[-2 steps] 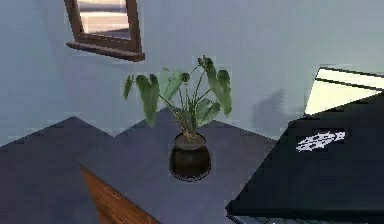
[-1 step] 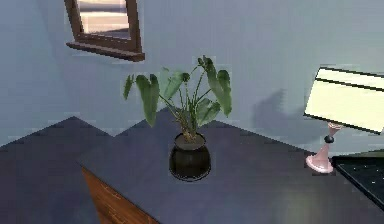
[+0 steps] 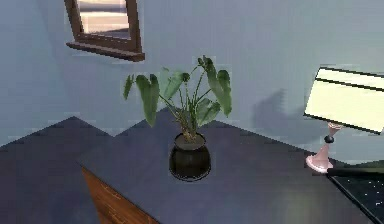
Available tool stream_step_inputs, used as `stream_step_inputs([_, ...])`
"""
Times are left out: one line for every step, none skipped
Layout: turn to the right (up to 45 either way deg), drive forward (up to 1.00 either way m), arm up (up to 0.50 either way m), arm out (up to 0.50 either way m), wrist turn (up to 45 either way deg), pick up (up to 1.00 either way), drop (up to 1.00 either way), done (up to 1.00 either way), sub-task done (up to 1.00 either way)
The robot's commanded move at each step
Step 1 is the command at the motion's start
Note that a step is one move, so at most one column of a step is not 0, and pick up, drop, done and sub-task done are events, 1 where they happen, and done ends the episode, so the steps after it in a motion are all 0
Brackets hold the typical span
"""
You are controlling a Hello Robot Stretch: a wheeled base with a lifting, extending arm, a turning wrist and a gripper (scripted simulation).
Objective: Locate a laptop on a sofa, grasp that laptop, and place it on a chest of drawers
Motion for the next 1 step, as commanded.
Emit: stream_step_inputs([0.0, 0.0, -0.32, 0.0, 0.0, 0.0, 0.0, 0.0, 0.0])
